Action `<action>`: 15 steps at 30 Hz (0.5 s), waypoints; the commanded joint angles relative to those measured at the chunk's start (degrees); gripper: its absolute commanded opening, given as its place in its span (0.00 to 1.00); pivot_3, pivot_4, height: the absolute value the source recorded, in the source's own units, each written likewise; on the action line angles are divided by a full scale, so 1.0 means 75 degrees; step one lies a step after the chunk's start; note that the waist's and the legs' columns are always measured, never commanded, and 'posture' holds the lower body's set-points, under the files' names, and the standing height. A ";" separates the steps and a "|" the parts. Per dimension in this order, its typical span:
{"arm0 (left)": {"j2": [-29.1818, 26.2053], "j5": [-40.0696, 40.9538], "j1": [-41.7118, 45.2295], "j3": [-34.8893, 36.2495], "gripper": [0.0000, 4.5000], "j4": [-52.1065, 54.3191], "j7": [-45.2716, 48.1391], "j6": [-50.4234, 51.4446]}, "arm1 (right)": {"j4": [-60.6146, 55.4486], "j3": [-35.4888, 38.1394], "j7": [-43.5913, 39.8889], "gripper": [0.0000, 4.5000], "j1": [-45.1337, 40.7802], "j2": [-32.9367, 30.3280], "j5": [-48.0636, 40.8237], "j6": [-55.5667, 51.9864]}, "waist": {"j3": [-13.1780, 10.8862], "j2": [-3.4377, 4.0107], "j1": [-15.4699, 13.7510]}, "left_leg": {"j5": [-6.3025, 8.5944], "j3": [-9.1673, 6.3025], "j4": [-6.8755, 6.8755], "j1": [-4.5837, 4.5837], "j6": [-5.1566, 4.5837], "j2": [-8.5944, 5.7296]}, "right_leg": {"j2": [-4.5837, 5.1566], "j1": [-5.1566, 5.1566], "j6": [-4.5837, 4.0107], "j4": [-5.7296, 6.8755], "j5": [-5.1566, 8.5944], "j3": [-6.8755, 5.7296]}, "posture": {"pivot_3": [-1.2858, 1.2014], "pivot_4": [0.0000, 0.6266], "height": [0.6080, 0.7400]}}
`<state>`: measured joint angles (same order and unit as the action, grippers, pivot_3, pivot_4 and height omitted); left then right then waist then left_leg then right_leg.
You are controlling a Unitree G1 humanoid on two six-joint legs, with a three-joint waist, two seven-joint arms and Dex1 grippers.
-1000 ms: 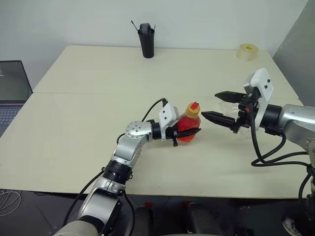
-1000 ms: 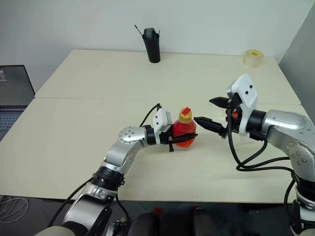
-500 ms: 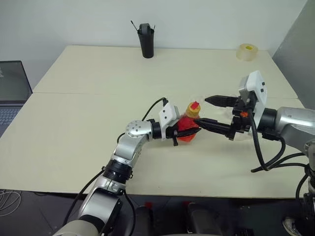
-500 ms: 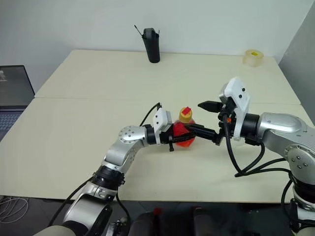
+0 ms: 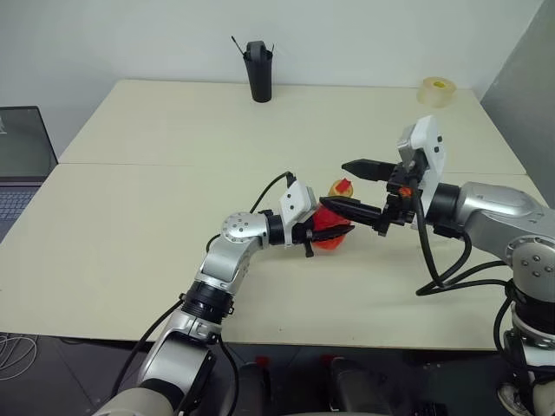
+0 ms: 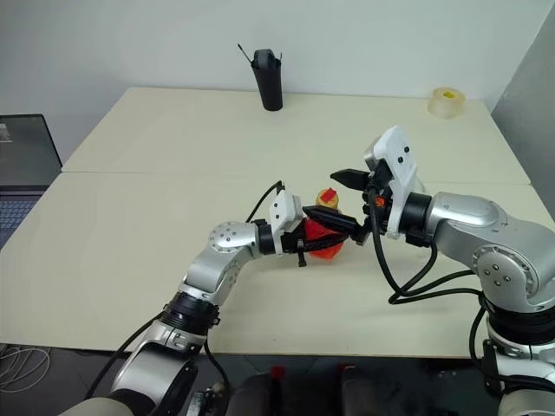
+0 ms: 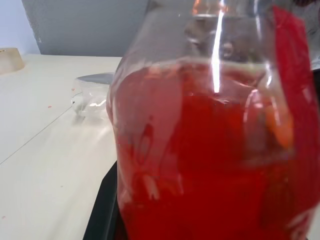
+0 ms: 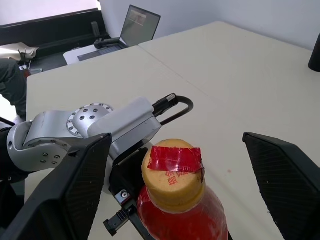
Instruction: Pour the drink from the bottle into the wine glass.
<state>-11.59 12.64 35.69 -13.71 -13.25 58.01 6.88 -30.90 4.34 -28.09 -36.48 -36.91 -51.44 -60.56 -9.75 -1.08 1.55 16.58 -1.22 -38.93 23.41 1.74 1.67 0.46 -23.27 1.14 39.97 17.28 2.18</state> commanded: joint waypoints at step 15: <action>0.0032 0.0102 0.0097 0.0059 0.29 0.0426 -0.0007 -0.0115 | -0.0082 0.0171 0.0004 0.27 -0.0114 -0.0129 -0.0049 0.0101 | 0.0000 0.0000 0.0002 | 0.0000 0.0000 0.0000 0.0000 0.0000 0.0000 | 0.0000 0.0000 0.0000 0.0000 0.0000 -0.0001 | 0.52 0.24 1.00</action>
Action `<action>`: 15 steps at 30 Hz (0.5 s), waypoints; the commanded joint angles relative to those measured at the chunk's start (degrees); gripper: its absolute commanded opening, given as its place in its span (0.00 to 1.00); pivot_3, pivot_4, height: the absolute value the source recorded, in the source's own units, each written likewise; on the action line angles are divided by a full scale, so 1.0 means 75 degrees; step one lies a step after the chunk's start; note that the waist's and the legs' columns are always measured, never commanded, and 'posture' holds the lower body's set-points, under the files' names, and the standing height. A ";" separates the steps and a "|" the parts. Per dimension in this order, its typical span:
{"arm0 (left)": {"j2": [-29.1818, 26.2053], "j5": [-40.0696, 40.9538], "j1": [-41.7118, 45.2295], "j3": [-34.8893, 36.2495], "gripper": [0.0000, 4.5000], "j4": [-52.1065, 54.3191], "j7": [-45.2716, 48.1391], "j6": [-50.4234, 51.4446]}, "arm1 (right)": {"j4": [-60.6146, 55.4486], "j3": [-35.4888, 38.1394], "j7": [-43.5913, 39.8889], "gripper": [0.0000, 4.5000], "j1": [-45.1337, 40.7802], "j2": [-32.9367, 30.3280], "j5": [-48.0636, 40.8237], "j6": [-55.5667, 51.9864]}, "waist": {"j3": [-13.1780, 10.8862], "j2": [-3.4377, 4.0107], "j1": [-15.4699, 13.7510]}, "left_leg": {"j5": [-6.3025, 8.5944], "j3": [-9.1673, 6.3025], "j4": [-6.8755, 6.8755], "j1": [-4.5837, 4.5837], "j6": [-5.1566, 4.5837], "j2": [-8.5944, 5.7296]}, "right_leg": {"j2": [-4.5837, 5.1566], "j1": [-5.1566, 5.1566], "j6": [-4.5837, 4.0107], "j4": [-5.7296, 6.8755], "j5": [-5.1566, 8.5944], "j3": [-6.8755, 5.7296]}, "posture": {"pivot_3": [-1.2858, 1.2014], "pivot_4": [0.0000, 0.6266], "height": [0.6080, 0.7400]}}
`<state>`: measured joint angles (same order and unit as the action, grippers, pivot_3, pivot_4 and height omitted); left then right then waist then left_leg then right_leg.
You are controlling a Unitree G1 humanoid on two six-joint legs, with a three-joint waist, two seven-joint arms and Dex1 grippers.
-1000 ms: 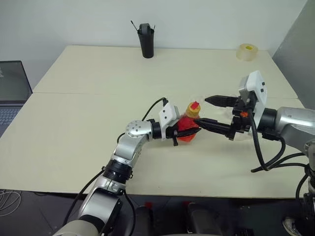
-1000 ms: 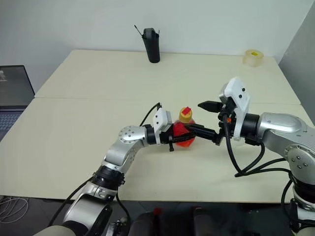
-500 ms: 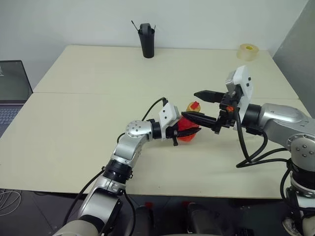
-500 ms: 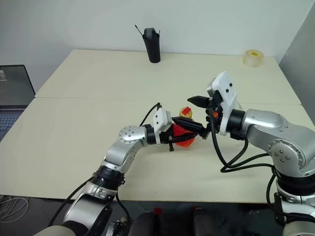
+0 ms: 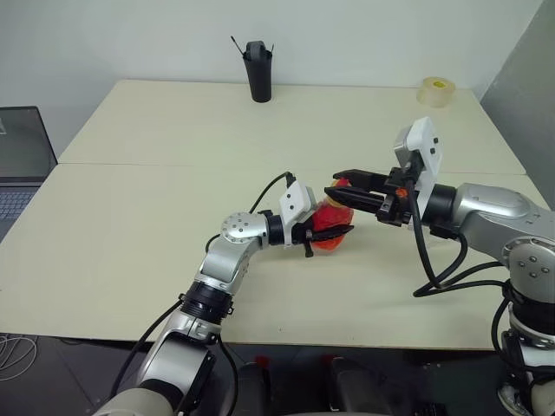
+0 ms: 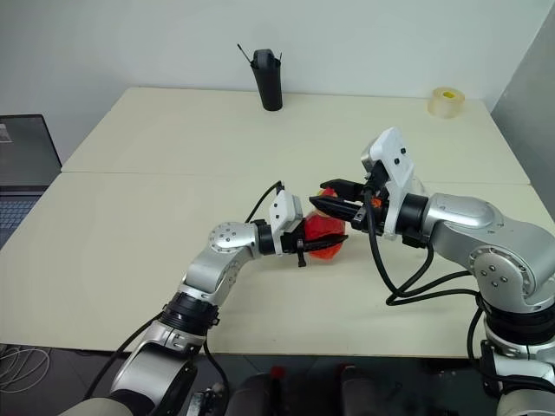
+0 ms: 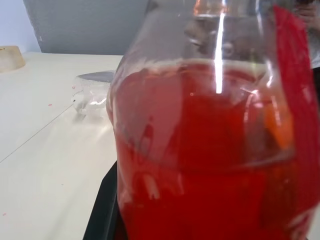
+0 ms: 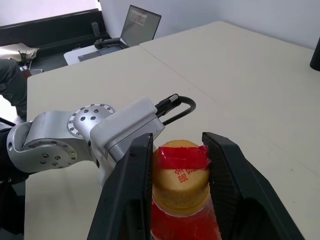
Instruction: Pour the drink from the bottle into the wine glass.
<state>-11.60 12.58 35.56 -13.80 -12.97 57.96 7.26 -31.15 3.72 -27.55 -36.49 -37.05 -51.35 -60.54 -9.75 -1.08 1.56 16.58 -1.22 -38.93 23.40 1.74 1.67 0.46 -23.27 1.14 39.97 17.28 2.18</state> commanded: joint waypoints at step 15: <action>0.0028 0.0102 0.0064 0.0062 0.29 0.0463 -0.0008 -0.0184 | 0.0690 0.1404 0.0229 0.26 -0.0462 -0.0232 -0.1026 0.0076 | 0.0000 0.0000 -0.0001 | 0.0000 0.0001 0.0000 0.0000 0.0000 0.0002 | 0.0001 0.0000 0.0000 0.0001 0.0000 0.0001 | 0.52 0.24 1.00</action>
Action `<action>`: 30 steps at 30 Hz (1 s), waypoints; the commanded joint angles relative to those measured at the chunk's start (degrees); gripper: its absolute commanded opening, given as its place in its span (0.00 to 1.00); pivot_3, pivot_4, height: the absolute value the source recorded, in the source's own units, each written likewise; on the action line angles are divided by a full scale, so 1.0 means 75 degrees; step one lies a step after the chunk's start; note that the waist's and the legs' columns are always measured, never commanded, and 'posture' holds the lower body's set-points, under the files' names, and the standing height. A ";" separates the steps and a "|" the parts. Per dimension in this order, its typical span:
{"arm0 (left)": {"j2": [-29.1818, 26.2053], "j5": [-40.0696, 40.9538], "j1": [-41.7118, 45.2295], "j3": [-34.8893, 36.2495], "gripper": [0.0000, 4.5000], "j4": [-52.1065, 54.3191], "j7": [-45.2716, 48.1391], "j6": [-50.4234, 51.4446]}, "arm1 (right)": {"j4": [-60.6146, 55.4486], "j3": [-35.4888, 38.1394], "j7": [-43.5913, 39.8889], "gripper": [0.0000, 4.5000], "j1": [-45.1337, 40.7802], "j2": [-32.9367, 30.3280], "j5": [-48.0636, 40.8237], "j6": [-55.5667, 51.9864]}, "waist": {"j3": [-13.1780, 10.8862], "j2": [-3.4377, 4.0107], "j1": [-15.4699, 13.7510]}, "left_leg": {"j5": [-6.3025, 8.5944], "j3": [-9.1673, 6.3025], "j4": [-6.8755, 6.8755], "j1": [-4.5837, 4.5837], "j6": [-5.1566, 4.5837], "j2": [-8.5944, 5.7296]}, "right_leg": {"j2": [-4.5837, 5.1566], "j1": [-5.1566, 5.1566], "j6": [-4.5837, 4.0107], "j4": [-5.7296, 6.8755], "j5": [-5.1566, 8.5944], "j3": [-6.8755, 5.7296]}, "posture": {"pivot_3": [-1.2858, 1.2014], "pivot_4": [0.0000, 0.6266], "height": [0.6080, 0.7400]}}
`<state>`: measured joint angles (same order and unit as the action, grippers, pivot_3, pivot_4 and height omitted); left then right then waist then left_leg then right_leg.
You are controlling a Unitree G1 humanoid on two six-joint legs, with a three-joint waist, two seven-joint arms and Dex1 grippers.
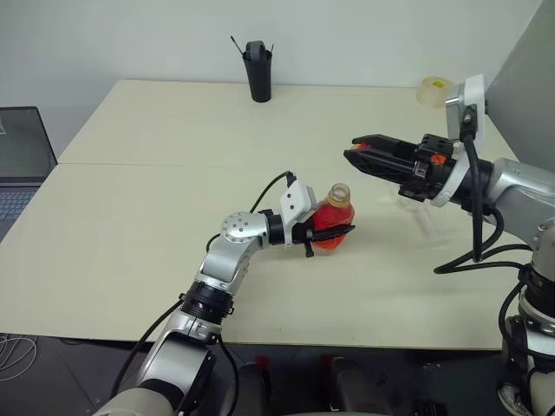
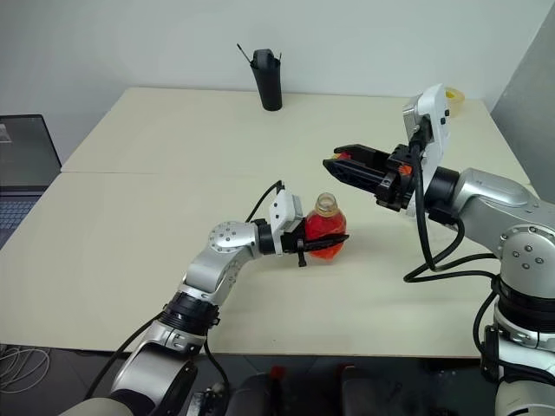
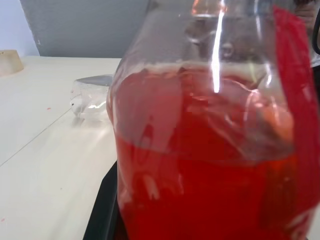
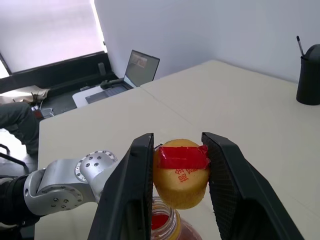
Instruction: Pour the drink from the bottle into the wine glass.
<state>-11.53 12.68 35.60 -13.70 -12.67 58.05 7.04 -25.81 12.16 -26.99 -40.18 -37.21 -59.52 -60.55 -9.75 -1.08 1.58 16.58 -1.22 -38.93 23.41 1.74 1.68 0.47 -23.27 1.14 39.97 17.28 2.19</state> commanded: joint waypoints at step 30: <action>0.0247 0.0122 0.0246 0.0062 0.29 0.0040 0.0139 -0.0380 | 0.0545 0.2581 0.6071 0.26 0.3941 0.3032 0.4720 0.1856 | 0.0032 0.0053 0.0017 | -0.0012 0.0042 0.0012 -0.0015 0.0021 -0.0011 | -0.0015 -0.0001 0.0002 0.0005 0.0001 0.0033 | 0.52 0.24 1.00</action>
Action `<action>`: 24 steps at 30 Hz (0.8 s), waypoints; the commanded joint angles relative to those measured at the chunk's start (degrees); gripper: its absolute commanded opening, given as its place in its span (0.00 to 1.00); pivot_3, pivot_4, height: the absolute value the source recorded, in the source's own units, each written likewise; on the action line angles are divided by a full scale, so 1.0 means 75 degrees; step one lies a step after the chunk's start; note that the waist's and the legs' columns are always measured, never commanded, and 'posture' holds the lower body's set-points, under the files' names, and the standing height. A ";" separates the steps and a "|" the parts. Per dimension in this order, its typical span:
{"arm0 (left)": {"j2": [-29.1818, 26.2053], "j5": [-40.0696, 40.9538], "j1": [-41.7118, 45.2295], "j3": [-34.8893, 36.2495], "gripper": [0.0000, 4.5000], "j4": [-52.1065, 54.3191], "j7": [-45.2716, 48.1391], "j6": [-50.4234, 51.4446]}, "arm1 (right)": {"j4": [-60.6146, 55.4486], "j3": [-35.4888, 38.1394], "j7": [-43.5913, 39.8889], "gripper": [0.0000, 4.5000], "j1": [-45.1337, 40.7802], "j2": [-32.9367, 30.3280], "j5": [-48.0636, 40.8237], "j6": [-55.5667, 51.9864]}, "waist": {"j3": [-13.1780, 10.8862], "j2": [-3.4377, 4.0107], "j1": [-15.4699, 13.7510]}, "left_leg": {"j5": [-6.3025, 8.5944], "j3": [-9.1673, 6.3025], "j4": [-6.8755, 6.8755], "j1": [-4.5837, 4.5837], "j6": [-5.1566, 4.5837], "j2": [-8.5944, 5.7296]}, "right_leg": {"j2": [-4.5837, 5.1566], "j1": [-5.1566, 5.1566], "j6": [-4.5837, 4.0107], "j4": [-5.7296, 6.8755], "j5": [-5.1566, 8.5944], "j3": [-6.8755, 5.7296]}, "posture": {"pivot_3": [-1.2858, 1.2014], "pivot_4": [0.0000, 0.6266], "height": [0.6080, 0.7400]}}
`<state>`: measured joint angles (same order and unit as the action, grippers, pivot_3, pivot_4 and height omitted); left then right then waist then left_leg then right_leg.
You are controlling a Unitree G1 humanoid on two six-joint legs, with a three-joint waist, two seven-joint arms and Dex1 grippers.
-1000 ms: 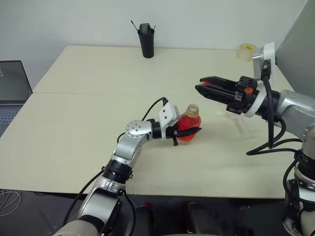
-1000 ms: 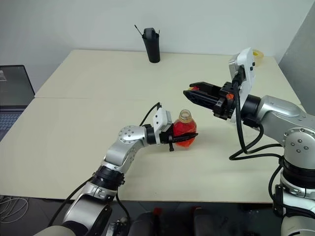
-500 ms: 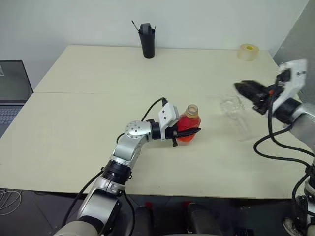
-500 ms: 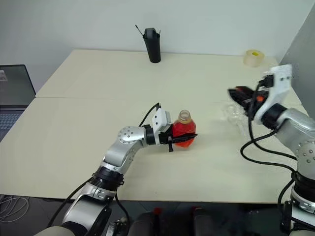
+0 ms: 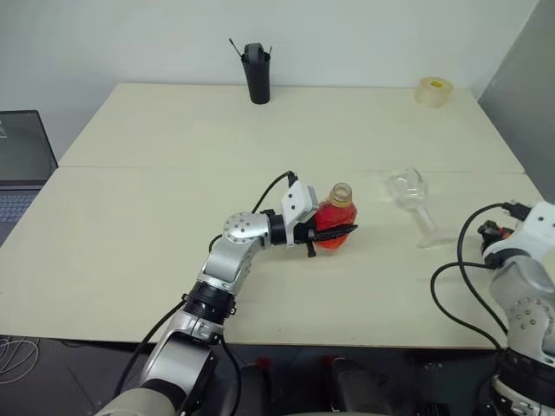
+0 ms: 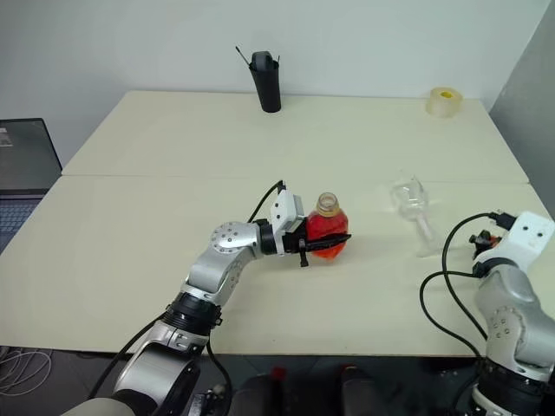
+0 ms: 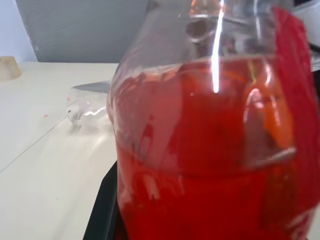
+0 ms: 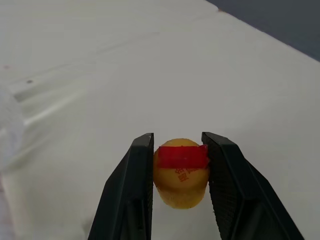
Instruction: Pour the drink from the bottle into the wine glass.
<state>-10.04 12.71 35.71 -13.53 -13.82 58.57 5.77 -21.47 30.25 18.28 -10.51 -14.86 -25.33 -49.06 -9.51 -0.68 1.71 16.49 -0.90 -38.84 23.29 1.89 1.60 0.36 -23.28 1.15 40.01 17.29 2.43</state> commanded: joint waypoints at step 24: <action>-0.0144 0.0088 0.0446 0.0456 0.29 0.0027 -0.0233 -0.0301 | -0.1615 -0.0562 -0.1425 1.00 -0.0261 -0.0511 0.0507 0.1144 | 0.0002 0.0007 0.0021 | 0.0010 0.0002 0.0000 -0.0002 -0.0018 -0.0001 | -0.0005 0.0000 0.0000 -0.0001 0.0000 0.0003 | 0.52 0.24 1.00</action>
<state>-10.95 12.69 37.20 -12.12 -15.19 57.81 5.39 -28.73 27.26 9.33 -11.53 -17.57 -21.52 -42.22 -9.49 -0.63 1.86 16.57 -0.87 -38.84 23.26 1.75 1.60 0.30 -23.27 1.16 40.01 17.29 2.45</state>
